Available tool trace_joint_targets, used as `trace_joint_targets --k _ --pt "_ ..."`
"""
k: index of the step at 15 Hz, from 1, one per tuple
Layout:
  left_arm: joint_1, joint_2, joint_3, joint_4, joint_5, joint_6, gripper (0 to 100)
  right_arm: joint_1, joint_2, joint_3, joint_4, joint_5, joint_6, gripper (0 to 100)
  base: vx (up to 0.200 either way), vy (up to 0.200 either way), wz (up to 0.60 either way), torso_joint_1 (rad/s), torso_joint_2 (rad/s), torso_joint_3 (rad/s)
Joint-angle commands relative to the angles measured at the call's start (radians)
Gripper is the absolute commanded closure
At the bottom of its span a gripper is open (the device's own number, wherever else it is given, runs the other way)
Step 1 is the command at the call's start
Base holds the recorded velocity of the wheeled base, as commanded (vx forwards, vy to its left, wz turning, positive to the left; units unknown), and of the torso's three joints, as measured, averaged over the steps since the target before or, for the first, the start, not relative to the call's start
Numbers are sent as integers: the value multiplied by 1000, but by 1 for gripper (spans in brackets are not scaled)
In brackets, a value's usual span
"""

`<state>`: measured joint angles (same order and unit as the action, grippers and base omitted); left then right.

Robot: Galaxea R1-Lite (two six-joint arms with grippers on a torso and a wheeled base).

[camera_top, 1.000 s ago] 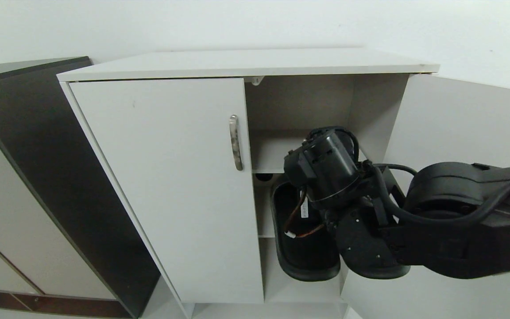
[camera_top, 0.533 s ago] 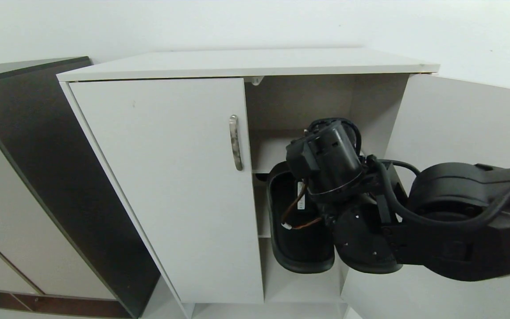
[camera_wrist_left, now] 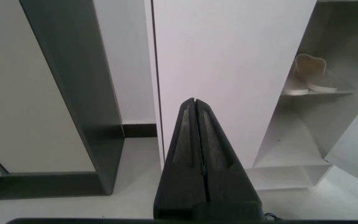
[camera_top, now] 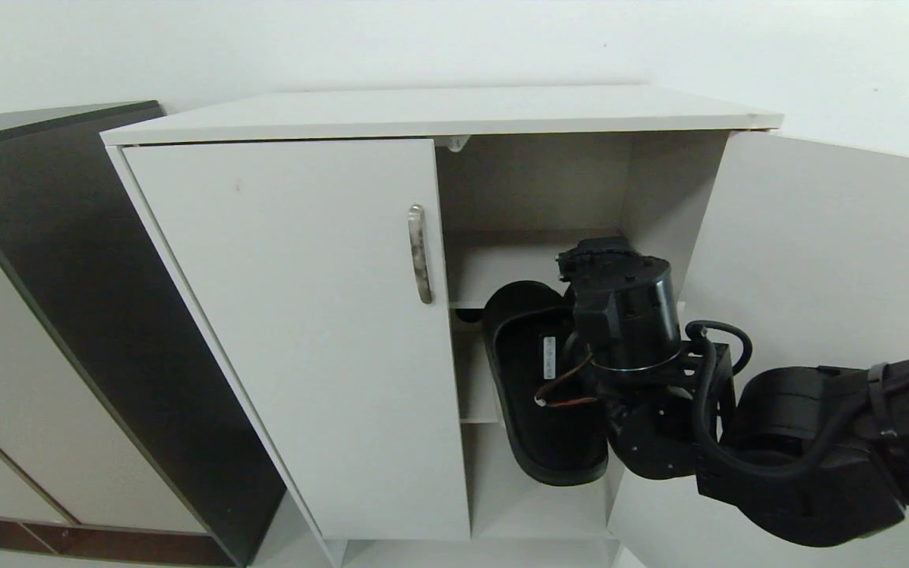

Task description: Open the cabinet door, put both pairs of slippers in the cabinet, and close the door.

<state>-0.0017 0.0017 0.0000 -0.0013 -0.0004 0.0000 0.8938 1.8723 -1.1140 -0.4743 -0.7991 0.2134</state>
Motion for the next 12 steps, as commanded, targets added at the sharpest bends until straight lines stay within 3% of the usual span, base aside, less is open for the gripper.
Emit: trace_joint_targets --k 1,7,12 --pt "2 0 0 0 0 2 100 -3 -1 -4 6 0 0 100 0 0 0 0 0 0" --pt "2 1 0 0 0 2 100 -13 13 -6 8 0 3 100 0 0 0 0 0 0" --pt "0 1 0 0 -1 2 100 -12 14 -24 9 0 -3 100 200 0 0 -4 4 4"
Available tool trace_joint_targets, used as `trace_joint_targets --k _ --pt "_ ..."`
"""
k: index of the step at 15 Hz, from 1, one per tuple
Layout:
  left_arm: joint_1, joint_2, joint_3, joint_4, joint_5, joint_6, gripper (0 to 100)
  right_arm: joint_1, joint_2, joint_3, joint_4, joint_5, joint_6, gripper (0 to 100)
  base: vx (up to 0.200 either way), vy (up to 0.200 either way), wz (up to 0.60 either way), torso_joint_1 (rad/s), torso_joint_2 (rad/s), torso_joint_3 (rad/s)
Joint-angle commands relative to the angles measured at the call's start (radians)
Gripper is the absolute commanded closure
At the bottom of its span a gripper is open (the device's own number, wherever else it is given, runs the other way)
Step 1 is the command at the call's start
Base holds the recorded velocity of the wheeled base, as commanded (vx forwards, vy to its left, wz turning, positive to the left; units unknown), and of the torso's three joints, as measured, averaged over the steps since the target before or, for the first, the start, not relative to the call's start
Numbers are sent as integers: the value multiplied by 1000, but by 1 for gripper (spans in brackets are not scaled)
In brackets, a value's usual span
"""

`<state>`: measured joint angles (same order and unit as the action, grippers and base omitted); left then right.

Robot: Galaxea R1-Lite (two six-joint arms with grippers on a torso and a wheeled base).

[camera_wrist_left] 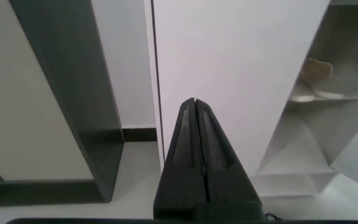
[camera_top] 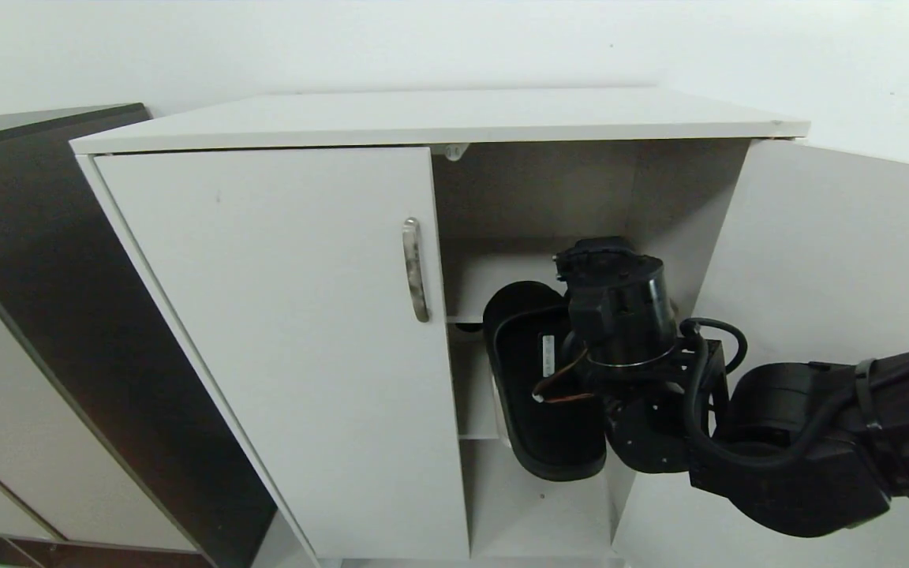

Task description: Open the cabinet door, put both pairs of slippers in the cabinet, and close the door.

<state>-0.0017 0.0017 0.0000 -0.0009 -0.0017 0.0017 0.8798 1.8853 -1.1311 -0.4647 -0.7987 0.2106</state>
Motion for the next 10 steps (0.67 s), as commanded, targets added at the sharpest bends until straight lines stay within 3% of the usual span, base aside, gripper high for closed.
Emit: trace_joint_targets --k 1,4,10 --pt "0 0 0 -1 0 0 100 2 0 -9 0 0 0 100 200 0 0 -2 -2 -7" --pt "0 0 0 -1 0 -2 100 2 0 -4 0 0 -2 100 200 0 0 1 1 5" --pt "0 0 0 -1 0 -2 100 2 3 -7 11 1 -2 100 0 0 0 0 0 0"
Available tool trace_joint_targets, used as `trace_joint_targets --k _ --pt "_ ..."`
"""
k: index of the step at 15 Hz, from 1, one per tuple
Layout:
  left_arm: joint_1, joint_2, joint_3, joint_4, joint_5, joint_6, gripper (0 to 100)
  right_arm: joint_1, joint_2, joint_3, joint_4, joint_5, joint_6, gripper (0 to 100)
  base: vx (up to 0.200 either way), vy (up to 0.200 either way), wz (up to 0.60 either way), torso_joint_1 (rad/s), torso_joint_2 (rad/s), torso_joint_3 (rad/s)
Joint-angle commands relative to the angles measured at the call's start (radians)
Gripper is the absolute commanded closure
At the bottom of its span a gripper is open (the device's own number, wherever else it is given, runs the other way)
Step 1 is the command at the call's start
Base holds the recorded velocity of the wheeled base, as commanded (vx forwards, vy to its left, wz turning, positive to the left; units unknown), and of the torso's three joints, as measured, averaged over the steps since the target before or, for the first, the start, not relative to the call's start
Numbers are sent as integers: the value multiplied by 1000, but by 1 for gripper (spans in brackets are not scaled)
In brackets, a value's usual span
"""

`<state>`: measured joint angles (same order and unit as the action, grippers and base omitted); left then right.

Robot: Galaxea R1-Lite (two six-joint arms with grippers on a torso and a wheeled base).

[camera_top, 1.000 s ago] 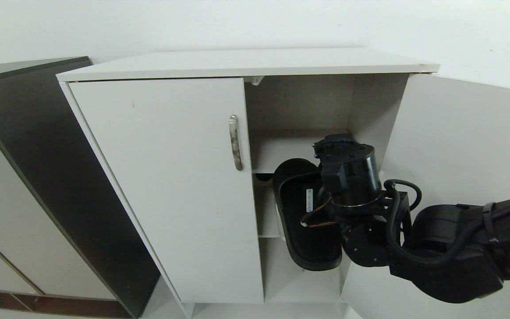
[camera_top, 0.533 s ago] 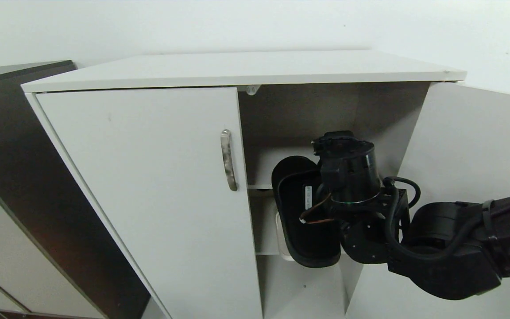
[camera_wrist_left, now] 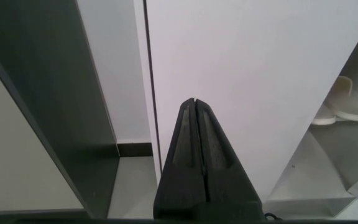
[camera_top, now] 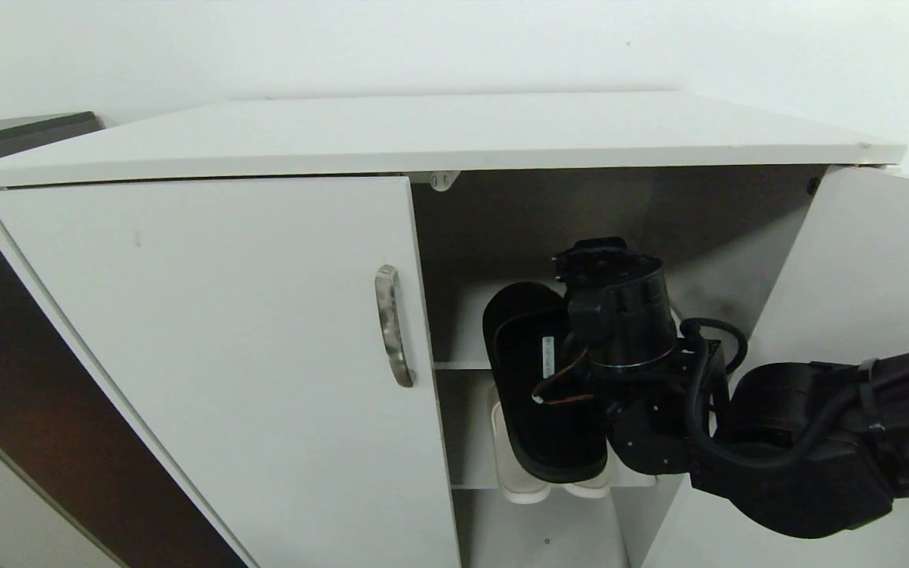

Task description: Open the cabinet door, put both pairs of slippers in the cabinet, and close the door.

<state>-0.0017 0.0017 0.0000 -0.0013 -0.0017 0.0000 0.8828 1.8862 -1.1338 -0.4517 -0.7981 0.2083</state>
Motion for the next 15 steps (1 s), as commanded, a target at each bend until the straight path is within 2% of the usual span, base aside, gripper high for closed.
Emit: trace_joint_targets --k 1,8,15 --pt "0 1 0 0 0 0 100 -2 10 -17 1 5 0 100 0 0 0 0 0 0" --pt "0 1 0 0 2 0 100 -53 50 -110 44 22 0 100 0 0 0 0 0 0" --pt "0 1 0 0 2 0 100 -100 100 -310 228 59 0 100 0 0 0 0 0 0"
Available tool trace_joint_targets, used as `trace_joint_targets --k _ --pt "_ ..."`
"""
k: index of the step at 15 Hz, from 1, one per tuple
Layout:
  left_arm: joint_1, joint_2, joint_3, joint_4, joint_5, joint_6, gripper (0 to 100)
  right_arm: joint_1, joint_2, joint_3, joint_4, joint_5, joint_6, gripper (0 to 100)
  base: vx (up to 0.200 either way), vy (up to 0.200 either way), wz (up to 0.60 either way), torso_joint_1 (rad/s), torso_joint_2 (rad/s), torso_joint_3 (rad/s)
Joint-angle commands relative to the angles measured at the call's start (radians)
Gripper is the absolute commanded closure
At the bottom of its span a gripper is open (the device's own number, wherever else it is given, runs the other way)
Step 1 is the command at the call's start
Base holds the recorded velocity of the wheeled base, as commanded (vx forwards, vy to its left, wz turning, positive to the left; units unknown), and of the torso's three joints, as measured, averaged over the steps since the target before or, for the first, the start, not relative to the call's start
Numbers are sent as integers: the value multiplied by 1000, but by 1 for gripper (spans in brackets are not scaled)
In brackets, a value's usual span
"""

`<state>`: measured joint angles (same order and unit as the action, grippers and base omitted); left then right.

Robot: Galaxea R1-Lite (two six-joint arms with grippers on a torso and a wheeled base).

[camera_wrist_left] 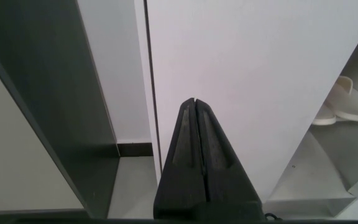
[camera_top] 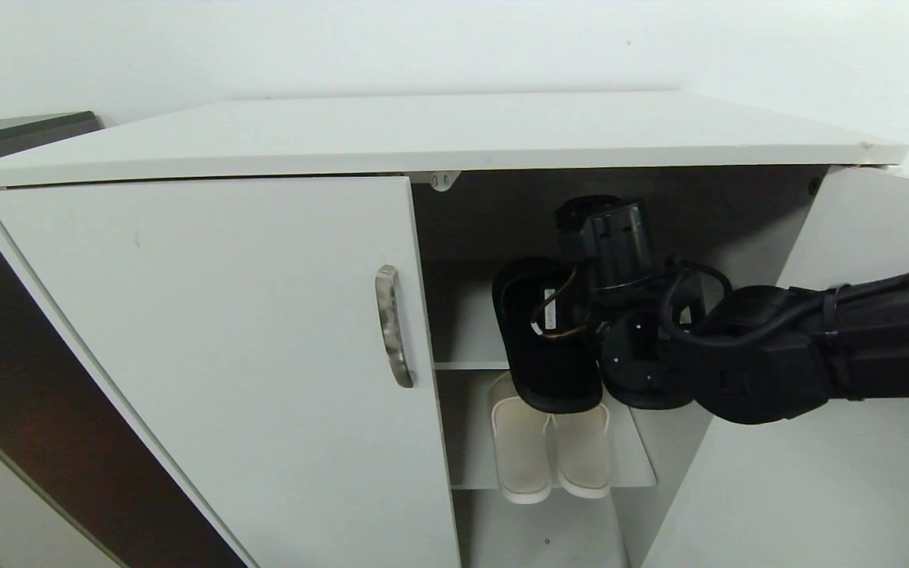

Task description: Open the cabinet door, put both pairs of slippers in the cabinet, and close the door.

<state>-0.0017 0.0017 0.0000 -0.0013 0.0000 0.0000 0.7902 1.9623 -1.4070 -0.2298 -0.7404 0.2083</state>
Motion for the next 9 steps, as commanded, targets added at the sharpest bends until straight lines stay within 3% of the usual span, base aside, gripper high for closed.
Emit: trace_joint_targets --k 1,9 --pt "2 1 0 0 0 0 100 -9 33 -63 17 0 0 100 0 0 0 0 0 0" --pt "0 0 0 0 0 2 100 -28 90 -179 87 1 -3 100 0 0 0 0 0 0"
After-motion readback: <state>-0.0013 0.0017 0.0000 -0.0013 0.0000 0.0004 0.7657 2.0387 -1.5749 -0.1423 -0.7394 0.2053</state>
